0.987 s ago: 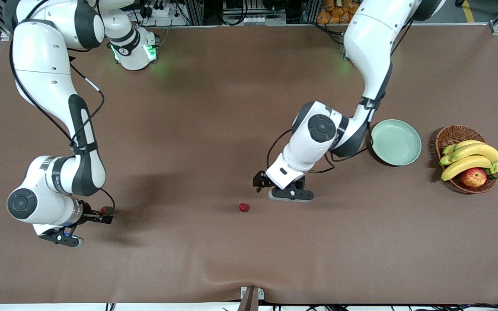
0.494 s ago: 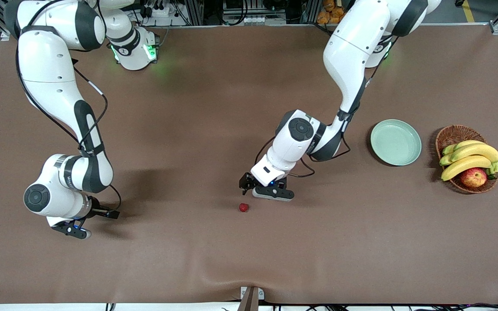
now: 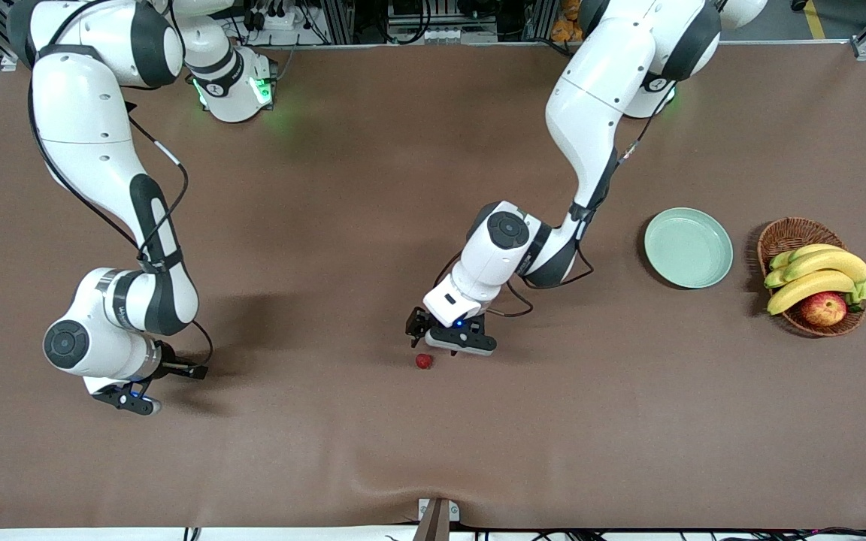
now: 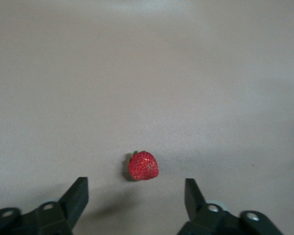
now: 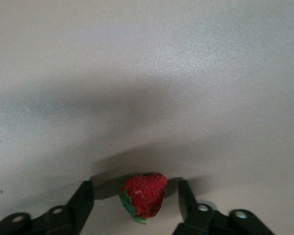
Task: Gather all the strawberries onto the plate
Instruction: 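Grasp the strawberry with the left gripper while the right gripper grasps another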
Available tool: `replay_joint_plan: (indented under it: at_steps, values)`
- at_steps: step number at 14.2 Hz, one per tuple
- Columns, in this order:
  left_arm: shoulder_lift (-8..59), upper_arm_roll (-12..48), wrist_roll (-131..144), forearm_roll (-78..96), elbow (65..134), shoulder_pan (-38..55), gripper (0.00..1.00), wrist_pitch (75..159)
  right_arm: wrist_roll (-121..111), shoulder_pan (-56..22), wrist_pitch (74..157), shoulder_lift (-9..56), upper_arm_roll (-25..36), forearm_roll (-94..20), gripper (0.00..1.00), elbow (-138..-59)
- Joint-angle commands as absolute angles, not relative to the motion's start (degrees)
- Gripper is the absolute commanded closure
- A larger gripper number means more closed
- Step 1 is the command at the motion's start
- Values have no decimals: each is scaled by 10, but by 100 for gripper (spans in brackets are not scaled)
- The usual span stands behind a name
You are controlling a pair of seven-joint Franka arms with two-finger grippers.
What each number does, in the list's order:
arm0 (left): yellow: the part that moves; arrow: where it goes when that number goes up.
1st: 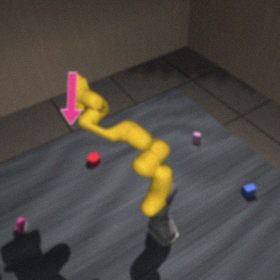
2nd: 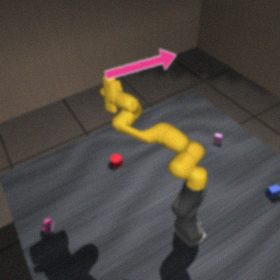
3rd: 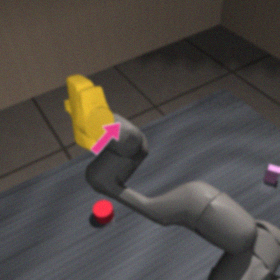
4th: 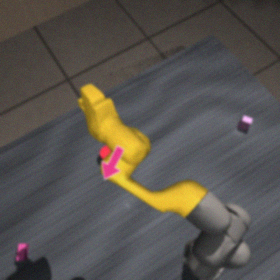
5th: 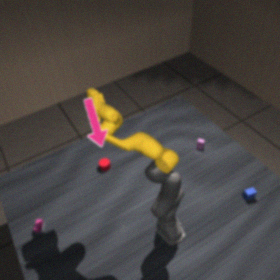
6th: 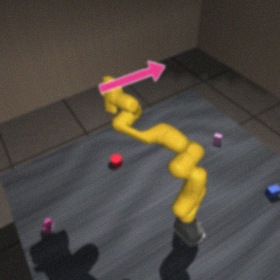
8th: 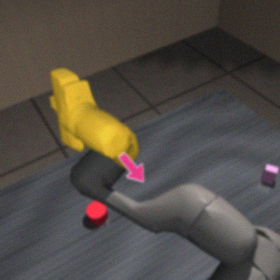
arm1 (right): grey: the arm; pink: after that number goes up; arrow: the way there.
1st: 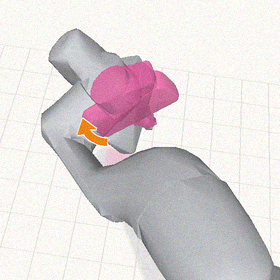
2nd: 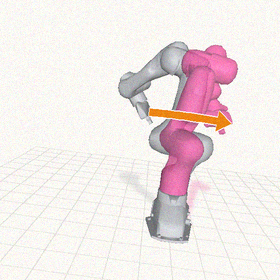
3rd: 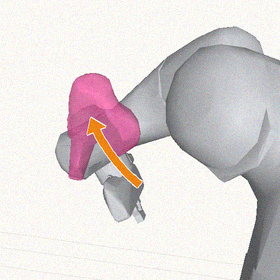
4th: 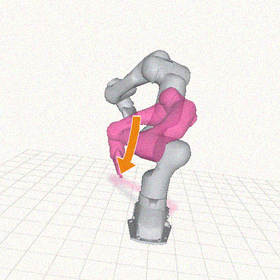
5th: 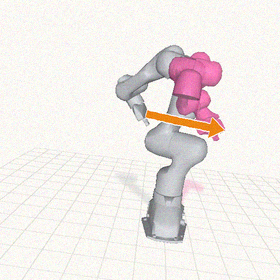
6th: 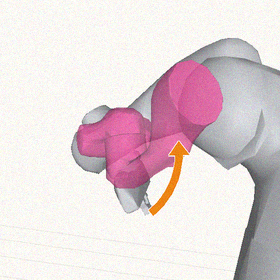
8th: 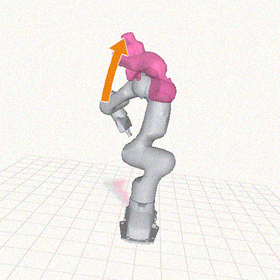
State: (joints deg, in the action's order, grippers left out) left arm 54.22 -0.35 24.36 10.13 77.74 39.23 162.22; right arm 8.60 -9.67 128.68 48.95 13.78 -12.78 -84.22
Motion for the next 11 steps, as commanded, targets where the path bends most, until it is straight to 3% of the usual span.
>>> replay_joint_plan:
  at_steps: [1, 5, 11]
  values:
    - [565, -19, 225, 95, 752, 409, 16, 1640, 62, -90, 1289, 469, 129, -140, 94, -864]
    - [591, -67, 221, 95, 744, 452, 18, 1669, 62, -91, 1281, 458, 129, -139, 95, -864]
    - [616, -76, 210, 96, 723, 452, 22, 1706, 85, -98, 1238, 423, 101, -176, 95, -862]
